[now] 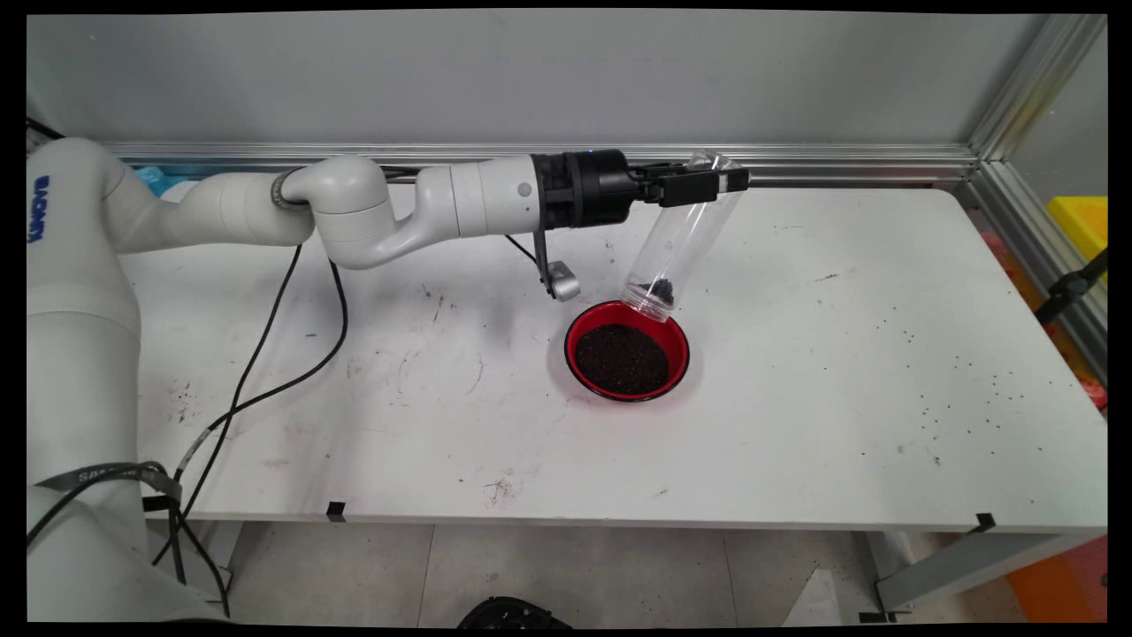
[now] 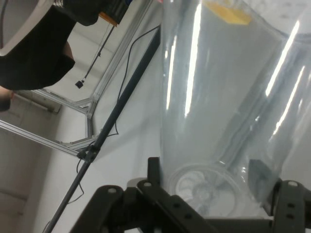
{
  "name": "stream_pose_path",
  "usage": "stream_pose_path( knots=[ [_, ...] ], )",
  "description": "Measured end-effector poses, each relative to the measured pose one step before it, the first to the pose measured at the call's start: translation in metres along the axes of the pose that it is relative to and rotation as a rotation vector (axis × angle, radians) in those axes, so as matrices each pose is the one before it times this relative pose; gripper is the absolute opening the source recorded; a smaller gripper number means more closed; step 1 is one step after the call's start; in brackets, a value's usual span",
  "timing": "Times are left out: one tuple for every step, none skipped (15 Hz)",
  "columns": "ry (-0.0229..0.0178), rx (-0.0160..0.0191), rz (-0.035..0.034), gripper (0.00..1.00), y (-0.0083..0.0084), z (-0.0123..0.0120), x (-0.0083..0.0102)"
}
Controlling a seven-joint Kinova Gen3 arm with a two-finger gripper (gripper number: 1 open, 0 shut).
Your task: Pour the black seasoning powder in the red bowl
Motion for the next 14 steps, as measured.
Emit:
stream_pose_path(
  knots=[
    [-0.00018,0.00158,0.00225,0.00,0.00064,0.00022,-0.00012],
    [-0.00029,0.00095,0.00151,0.00,0.00040,0.00009,-0.00011],
    [-0.00026,0.00114,0.00174,0.00,0.00064,0.00015,-0.00012],
    [0.00003,0.00081,0.00112,0.00,0.00071,0.00018,-0.00010],
    [0.00060,-0.00073,-0.00043,0.00,0.00077,-0.00023,0.00010],
    [0.00061,-0.00100,-0.00087,0.00,0.00063,-0.00016,-0.00002],
    [0.00096,-0.00153,-0.00214,0.00,0.00043,-0.00018,0.00006],
    [0.00193,-0.00395,-0.00654,0.00,0.00064,-0.00033,0.00002],
    [0.00149,-0.00347,-0.00551,0.00,0.00045,-0.00023,-0.00006],
    [0.00200,-0.00598,-0.01243,0.00,0.00047,-0.00030,-0.00037],
    [0.00186,-0.00848,-0.01796,0.00,0.00050,-0.00042,-0.00078],
    [0.00095,-0.01049,-0.02041,0.00,0.00041,-0.00049,-0.00126],
    [0.00054,-0.01095,-0.02059,0.00,0.00040,-0.00043,-0.00120],
    [0.00110,-0.01424,-0.02679,0.00,0.00040,-0.00061,-0.00125]
  ],
)
